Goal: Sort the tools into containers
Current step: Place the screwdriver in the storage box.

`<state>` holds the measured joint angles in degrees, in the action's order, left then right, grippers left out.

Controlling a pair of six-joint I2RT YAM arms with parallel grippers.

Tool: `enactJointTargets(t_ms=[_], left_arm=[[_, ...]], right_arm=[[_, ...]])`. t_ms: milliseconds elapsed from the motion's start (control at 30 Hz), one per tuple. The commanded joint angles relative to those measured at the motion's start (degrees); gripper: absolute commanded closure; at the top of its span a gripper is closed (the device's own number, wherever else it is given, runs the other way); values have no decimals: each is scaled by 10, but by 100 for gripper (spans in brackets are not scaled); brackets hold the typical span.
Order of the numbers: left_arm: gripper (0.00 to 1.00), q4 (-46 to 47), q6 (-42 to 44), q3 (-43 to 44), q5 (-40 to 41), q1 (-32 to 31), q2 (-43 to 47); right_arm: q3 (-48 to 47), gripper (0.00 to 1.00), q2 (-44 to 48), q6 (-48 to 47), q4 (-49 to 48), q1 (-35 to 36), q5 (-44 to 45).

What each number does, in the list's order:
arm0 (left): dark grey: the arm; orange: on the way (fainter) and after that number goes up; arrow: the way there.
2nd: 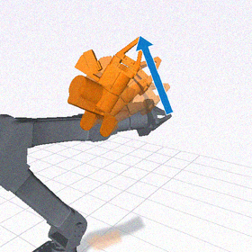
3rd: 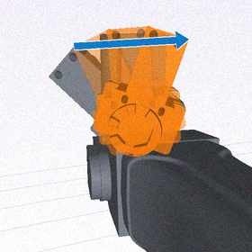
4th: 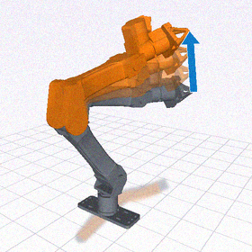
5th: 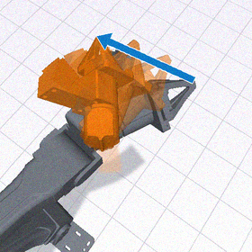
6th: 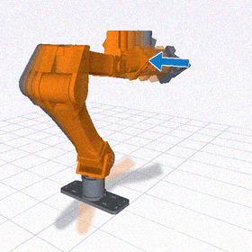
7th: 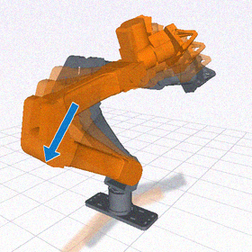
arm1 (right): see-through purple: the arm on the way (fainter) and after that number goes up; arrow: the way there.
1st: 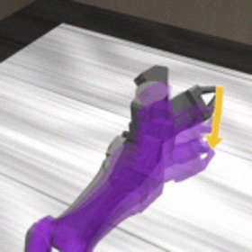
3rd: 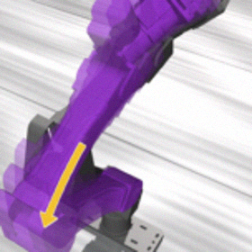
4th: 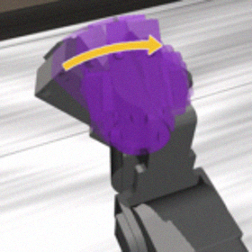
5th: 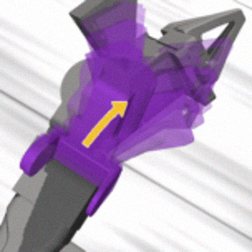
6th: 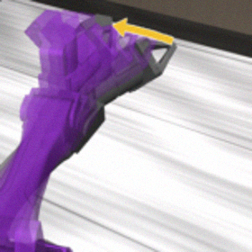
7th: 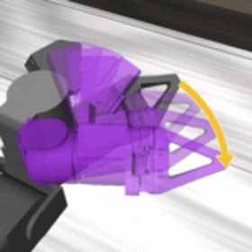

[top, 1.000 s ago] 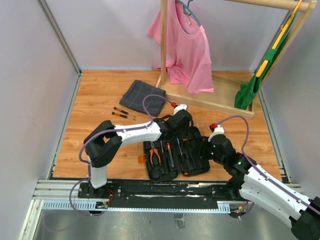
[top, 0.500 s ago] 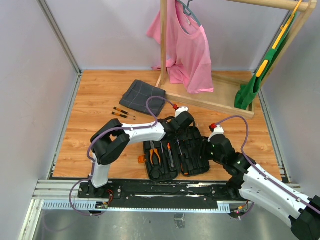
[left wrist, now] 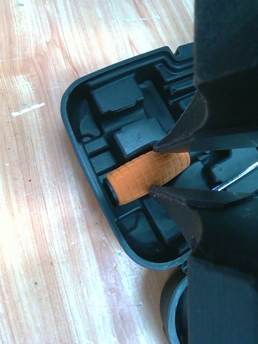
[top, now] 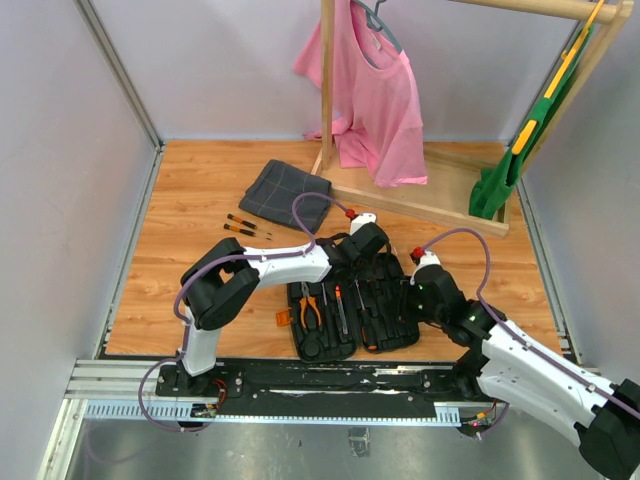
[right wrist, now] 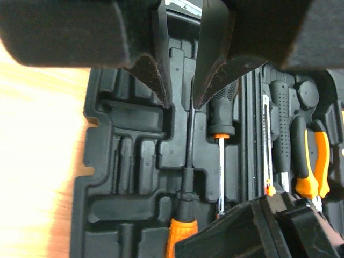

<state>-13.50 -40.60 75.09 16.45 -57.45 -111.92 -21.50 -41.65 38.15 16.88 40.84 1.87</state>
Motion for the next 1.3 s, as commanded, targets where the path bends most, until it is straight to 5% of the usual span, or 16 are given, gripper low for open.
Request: enactJointTargets(t_ms=[0,800,1267], left_arm=[[69,5,0,-17,3,0,-20],[70,7,2,-23,3,0,-18],[71,8,3,-20,0,0,-18]], right_arm=[[-34,77,-29,-12,11,-9,-45],[-54,87,-139,-20,1,-9,-88],[-52,89,-112,-13,5,-10,-92]])
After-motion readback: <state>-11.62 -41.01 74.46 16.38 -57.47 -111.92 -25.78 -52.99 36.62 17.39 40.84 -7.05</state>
